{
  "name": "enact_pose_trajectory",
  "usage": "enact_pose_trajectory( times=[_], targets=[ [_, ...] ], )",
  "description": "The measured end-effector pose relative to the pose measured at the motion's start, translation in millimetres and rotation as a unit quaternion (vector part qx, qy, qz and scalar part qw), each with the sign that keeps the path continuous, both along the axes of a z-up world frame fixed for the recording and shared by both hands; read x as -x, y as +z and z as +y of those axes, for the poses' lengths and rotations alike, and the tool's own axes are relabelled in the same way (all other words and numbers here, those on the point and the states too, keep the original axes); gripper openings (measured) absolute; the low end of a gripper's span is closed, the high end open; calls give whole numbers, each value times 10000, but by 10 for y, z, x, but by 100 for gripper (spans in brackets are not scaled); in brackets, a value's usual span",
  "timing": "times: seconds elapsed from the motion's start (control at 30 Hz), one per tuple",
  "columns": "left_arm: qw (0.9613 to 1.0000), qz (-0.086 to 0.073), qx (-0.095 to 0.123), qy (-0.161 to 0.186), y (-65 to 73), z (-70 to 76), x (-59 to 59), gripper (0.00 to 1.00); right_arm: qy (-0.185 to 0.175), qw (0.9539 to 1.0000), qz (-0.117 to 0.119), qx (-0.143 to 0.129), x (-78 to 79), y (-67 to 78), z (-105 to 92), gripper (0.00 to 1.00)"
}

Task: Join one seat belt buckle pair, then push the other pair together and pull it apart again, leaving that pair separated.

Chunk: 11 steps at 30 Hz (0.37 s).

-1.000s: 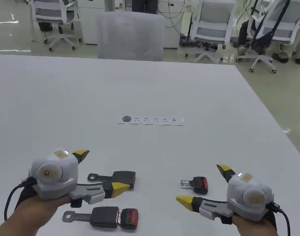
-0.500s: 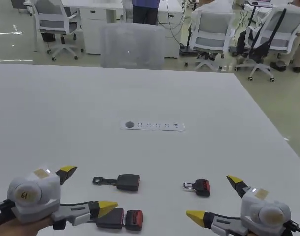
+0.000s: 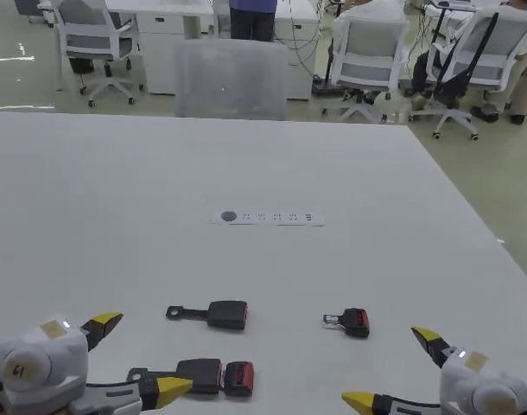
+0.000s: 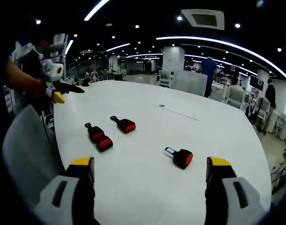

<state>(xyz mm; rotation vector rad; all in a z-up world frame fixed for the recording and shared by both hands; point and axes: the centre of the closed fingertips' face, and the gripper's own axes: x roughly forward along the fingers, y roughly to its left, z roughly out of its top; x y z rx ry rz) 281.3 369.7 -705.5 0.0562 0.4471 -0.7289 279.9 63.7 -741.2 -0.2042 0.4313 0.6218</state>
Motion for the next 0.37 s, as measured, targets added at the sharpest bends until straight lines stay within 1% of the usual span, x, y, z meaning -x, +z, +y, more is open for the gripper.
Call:
enact_pose_trajectory(
  times=[0.17,0.23,0.3,0.37],
  targets=[
    [10000,-2,-11,8,-2,12,44,100,29,10000,12,31,30,-17,4,100],
    [10000,-11,-37,24,-11,30,44,100,12,10000,12,18,39,-22,5,100],
    [10000,1,-11,62,-9,39,42,100,2,10000,16,37,47,-31,5,100],
    [10000,-15,-13,76,9,29,53,100,-8,10000,24,-32,61,-24,22,100]
  ],
)
